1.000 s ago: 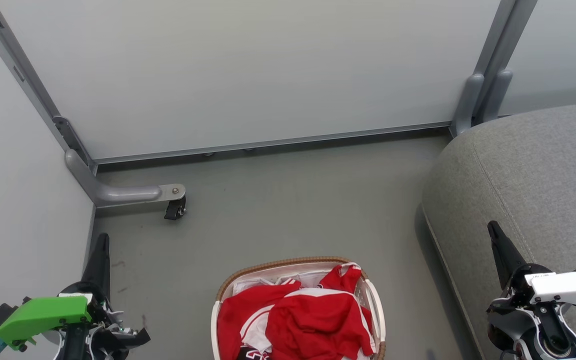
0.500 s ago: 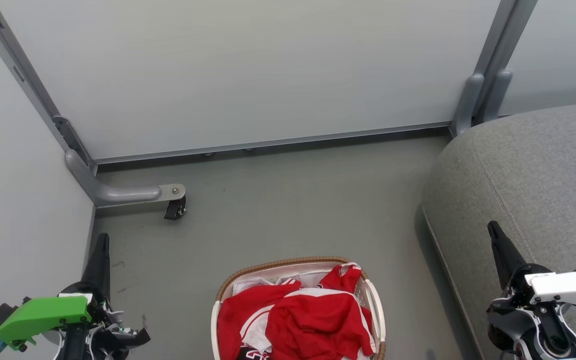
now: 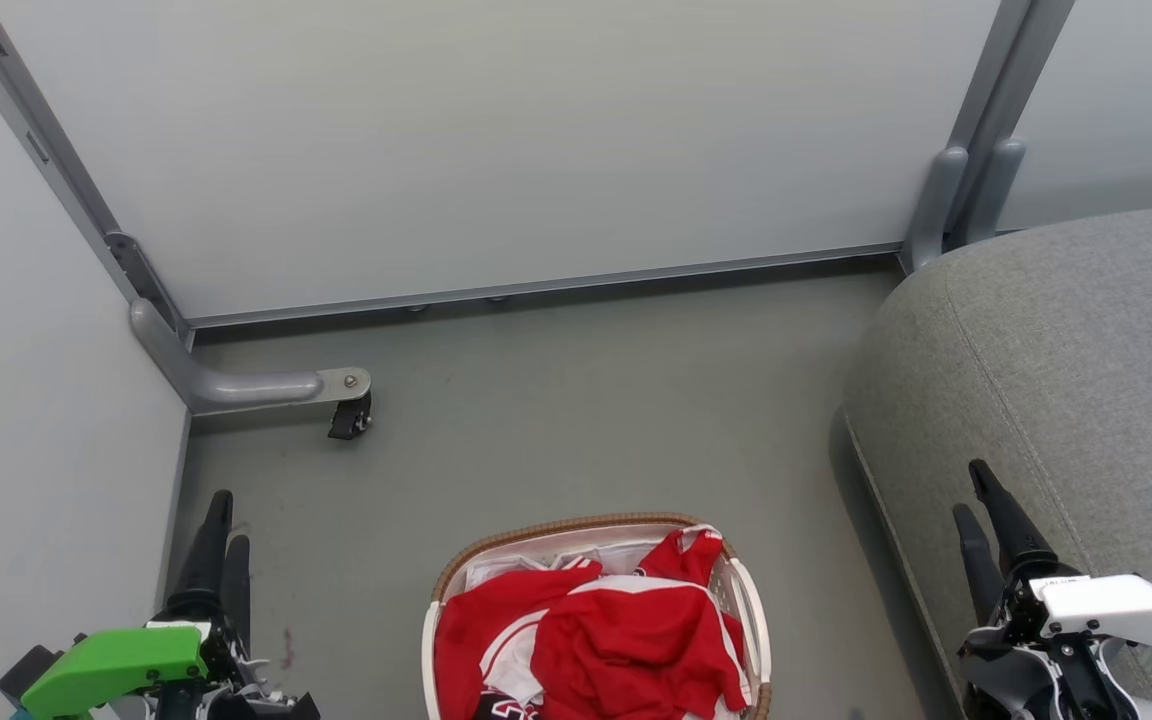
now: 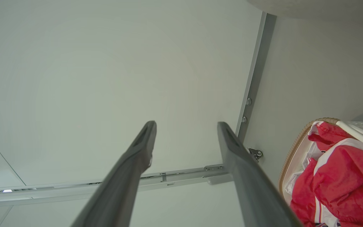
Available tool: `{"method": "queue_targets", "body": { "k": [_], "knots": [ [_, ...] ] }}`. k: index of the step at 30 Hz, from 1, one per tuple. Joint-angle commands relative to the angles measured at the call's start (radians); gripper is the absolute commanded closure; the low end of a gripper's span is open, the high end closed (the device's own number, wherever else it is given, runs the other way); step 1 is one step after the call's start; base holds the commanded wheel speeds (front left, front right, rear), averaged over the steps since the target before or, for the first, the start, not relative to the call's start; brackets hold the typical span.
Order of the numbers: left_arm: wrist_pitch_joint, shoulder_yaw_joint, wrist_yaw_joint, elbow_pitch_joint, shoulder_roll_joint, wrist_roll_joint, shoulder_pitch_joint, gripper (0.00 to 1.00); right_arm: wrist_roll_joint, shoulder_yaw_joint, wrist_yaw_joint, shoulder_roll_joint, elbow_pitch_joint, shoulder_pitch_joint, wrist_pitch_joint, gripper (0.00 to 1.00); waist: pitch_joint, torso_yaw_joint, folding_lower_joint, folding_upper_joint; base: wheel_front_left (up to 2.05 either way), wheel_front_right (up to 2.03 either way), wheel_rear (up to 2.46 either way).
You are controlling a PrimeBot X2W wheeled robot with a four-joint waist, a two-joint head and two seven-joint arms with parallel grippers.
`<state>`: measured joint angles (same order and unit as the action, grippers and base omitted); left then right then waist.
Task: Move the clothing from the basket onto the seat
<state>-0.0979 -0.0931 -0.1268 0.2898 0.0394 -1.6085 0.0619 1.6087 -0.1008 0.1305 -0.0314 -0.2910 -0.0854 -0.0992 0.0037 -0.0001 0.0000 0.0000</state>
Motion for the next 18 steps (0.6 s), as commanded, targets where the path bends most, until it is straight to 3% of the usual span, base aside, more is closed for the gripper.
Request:
{"method": "queue_targets", "body": {
  "k": [1, 9, 18],
  "knots": [
    [0.013, 0.012, -0.001, -0.024, 0.003, 0.013, 0.013, 0.0, -0.013, 0.006, 0.0, -0.007, 0.016, -0.008, 0.014, 0.0, 0.0, 0.0, 0.0, 0.0, 0.0, 0.0, 0.0],
    [0.051, 0.042, -0.001, -0.035, 0.004, 0.07, 0.002, 0.0, -0.068, 0.006, 0.0, -0.009, 0.019, 0.001, 0.052, 0.0, 0.001, 0.0, 0.0, 0.0, 0.0, 0.0, 0.0],
    [0.091, 0.062, -0.002, -0.073, 0.005, 0.198, 0.0, 0.0, -0.223, -0.016, 0.0, -0.011, 0.032, 0.004, 0.092, 0.0, 0.003, 0.001, 0.0, 0.0, 0.0, 0.0, 0.0]
  ]
}}
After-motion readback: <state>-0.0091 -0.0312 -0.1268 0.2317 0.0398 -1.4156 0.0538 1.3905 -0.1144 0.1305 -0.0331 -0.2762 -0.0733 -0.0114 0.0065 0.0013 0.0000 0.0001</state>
